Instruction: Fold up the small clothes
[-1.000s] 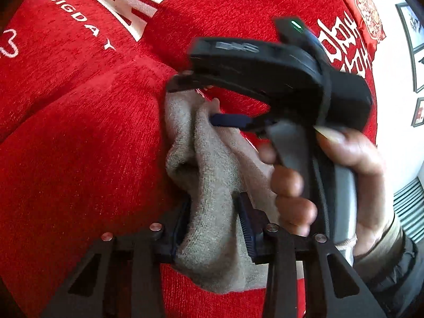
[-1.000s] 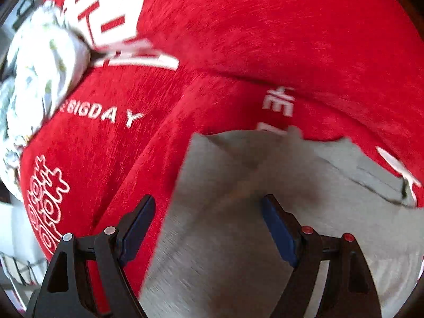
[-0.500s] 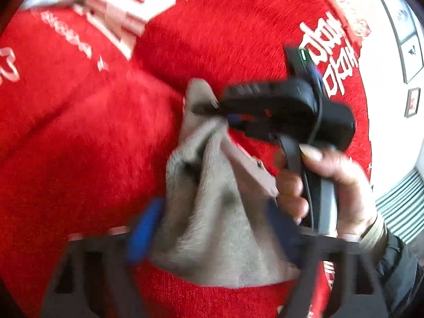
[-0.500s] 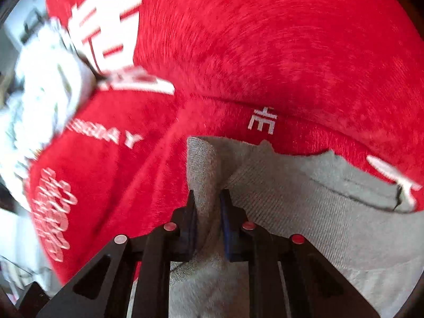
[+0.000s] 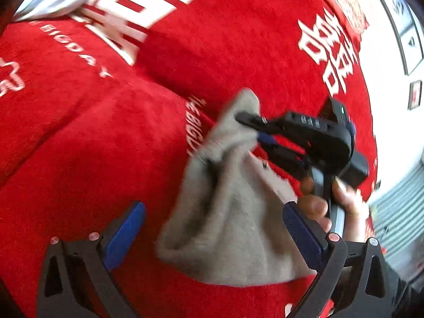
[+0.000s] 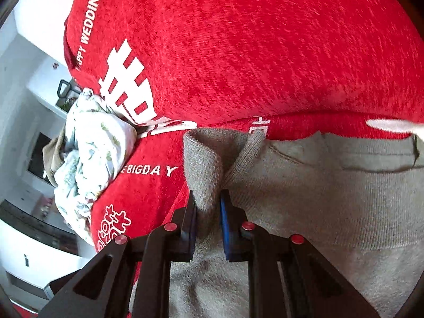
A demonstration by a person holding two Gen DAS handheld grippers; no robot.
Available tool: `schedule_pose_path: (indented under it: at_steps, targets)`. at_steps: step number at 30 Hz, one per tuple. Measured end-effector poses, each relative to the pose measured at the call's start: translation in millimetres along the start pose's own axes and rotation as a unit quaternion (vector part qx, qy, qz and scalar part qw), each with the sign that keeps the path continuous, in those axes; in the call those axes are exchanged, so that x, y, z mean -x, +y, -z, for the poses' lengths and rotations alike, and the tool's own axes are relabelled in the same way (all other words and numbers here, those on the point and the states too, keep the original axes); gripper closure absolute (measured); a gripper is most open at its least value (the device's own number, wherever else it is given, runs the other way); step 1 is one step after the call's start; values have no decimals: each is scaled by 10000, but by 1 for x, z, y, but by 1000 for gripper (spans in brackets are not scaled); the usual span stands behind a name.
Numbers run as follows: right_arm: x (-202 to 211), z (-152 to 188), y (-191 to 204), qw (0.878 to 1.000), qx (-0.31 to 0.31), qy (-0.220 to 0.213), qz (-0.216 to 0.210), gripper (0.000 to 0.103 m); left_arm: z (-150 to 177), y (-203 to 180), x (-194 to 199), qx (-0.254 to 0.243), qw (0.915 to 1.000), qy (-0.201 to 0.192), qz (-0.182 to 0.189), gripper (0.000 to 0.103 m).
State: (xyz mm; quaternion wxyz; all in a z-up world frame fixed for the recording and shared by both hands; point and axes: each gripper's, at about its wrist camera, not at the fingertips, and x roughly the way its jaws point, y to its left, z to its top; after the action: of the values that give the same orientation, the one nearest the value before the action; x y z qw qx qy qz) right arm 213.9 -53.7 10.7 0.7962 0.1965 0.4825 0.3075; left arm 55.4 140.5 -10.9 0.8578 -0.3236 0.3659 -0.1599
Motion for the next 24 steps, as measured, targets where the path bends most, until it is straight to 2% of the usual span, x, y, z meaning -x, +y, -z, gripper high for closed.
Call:
schedule_pose_path:
  at_steps: [1, 2, 3, 4, 6, 10, 13, 24]
  targets:
    - [1, -1, -1, 10000, -13, -6, -23, 86, 0, -4, -3, -49, 9999, 58, -82, 3]
    - [-2, -1, -1, 10000, -18, -12, -31, 86, -1, -8, -6, -108, 9998, 87, -153, 36]
    - [-2, -2, 0, 10000, -13, -12, -34, 86, -2, -11, -12, -149, 9996, 236, -81, 63]
    - [-1, -2, 0, 10000, -1, -7, -10, 86, -3, -12, -21, -125, 9986, 522, 13, 86]
    - [2, -4, 0, 10000, 11, 44, 47, 86, -2, -16, -23, -84, 9988, 453, -133, 86]
    - [8, -9, 3, 9999, 58, 72, 128, 86, 0, -36, -15, -327, 9983, 281, -401, 87]
    - [15, -13, 4, 9998, 69, 51, 179, 86, -1, -50, -14, -529, 9962, 330, -613, 87]
    - [48, -18, -1, 9998, -31, -28, 217, 86, 5, -103, -21, -1263, 9806, 480, -1422, 87]
